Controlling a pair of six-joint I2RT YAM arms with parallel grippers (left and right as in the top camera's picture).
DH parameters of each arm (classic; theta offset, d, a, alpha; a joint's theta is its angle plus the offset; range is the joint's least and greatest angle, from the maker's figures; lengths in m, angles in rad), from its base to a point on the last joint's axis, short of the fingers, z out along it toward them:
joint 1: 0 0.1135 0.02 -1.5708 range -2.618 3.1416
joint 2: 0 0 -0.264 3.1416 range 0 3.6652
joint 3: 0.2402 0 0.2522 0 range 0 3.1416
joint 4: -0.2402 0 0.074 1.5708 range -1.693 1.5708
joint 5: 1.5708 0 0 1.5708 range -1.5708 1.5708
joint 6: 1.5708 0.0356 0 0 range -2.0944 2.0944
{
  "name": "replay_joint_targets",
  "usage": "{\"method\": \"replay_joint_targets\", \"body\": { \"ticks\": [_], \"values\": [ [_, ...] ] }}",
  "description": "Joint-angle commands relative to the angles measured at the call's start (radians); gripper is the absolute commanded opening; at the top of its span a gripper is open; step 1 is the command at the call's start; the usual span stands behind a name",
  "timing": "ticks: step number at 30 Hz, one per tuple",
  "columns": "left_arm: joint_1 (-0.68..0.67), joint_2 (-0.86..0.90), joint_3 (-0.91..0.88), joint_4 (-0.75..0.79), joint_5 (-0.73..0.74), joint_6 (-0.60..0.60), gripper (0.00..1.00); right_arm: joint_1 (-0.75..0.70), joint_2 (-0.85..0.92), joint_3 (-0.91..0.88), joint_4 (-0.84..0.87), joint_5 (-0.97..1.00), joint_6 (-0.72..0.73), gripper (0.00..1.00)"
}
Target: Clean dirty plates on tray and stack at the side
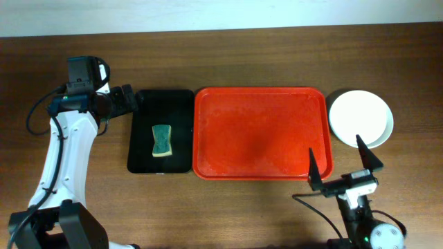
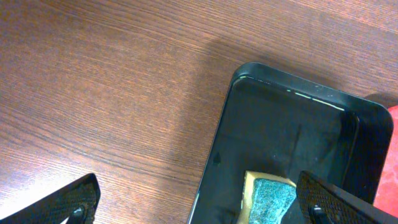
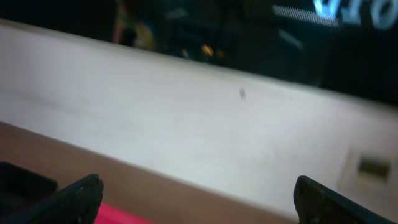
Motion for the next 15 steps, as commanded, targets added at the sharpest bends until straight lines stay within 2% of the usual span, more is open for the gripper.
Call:
{"method": "replay_joint_targets", "body": {
  "ticks": [1,4,6,11,15],
  "values": [
    [0.002,-0.004,0.010,0.002,-0.007,0.002,0.99,0.007,-0.011,-0.071,-0.003,0.151,0.118,0.98],
    [0.002,-0.004,0.010,0.002,-0.007,0.002,0.99,0.007,-0.011,-0.121,0.001,0.193,0.160,0.98],
    [0.002,-0.004,0.010,0.002,-0.007,0.002,0.99,0.008,-0.011,-0.126,-0.047,0.227,0.204,0.98],
    [0.002,-0.004,0.010,0.002,-0.007,0.002,0.99,0.007,-0.011,-0.126,-0.245,0.229,0.203,0.98],
    [0.002,-0.004,0.010,0.002,-0.007,0.002,0.99,0.007,-0.011,-0.126,-0.239,0.226,0.193,0.98]
  ]
}}
